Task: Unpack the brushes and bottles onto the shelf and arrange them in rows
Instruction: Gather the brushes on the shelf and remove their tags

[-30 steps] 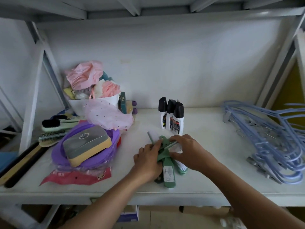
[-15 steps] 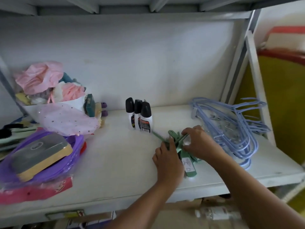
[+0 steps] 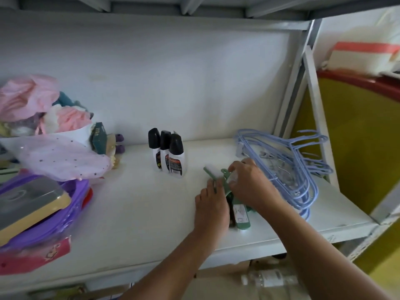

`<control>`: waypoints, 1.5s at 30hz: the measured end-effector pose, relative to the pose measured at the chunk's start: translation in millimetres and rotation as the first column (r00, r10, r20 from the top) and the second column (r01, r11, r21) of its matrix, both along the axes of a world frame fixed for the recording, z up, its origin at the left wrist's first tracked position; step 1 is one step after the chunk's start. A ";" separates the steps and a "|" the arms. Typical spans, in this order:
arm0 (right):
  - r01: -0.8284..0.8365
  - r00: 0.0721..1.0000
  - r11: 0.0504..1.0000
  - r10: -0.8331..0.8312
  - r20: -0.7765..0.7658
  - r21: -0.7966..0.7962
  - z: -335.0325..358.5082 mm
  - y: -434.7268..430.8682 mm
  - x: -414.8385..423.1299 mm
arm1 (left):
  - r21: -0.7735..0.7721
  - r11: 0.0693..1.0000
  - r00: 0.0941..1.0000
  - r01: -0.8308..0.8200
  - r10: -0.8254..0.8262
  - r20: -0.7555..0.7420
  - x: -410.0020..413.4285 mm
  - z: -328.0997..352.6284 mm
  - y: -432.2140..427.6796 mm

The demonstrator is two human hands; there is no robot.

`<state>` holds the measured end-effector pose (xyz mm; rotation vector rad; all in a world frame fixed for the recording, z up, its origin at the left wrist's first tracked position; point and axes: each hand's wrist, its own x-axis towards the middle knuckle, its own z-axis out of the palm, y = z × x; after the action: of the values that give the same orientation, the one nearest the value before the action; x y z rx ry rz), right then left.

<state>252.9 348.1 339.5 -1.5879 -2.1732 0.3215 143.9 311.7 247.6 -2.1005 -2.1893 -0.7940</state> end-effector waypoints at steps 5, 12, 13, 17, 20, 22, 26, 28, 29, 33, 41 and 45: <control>-0.113 0.988 0.984 0.126 -0.087 0.138 14.2 -18.2 -23.9 | 0.011 1.000 1.000 0.009 -0.009 -0.024 -32.8 19.8 -16.2; -0.409 0.906 0.911 0.412 -0.093 0.049 18.7 -41.0 -63.6 | 0.125 0.987 0.993 -0.100 0.106 -0.046 -95.3 40.8 -68.5; -0.451 0.887 0.892 0.450 -0.102 0.019 18.7 -45.5 -69.5 | 0.102 0.988 0.993 -0.113 0.115 -0.016 -106.3 42.1 -76.9; -0.482 0.876 0.874 0.480 -0.052 -0.052 13.3 -57.9 -88.8 | -0.068 0.991 0.980 -0.117 0.126 0.156 -147.7 38.0 -102.2; -0.431 0.901 0.902 0.432 0.037 -0.035 8.6 -47.1 -91.3 | -0.151 0.977 0.950 -0.153 0.188 0.249 -176.8 32.6 -113.7; -0.370 0.918 0.926 0.376 0.129 -0.072 7.4 -31.5 -82.6 | -0.181 0.966 0.933 -0.186 0.232 0.274 -191.3 31.4 -121.3; -0.286 0.893 0.941 0.330 0.306 -0.179 7.6 -6.5 -56.3 | -0.228 0.951 0.925 -0.209 0.268 0.270 -209.7 28.9 -131.6; -0.250 0.873 0.946 0.312 0.375 -0.206 5.8 -3.4 -48.5 | -0.222 0.949 0.938 -0.223 0.271 0.214 -212.8 29.6 -134.4; -0.229 0.863 0.947 0.305 0.404 -0.225 4.0 -2.9 -46.7 | -0.209 0.948 0.948 -0.239 0.275 0.164 -213.7 30.5 -135.1; -0.181 0.851 0.964 0.253 0.461 -0.196 -8.8 3.8 -45.8 | -0.174 0.944 0.959 -0.282 0.283 -0.021 -216.5 38.1 -133.9; -0.141 0.910 0.987 0.101 0.402 0.072 -14.2 -3.1 -60.4 | -0.208 0.964 0.981 -0.167 0.184 0.061 -219.4 36.3 -128.7; -0.261 0.952 0.936 0.209 0.222 0.237 0.1 -18.7 -81.3 | -0.114 0.973 0.973 -0.201 0.212 0.095 -226.4 29.2 -119.9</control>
<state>171.6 329.5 339.6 -1.2584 -2.4426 -0.0581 -82.5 191.9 276.8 -1.8678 -2.5048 -0.8086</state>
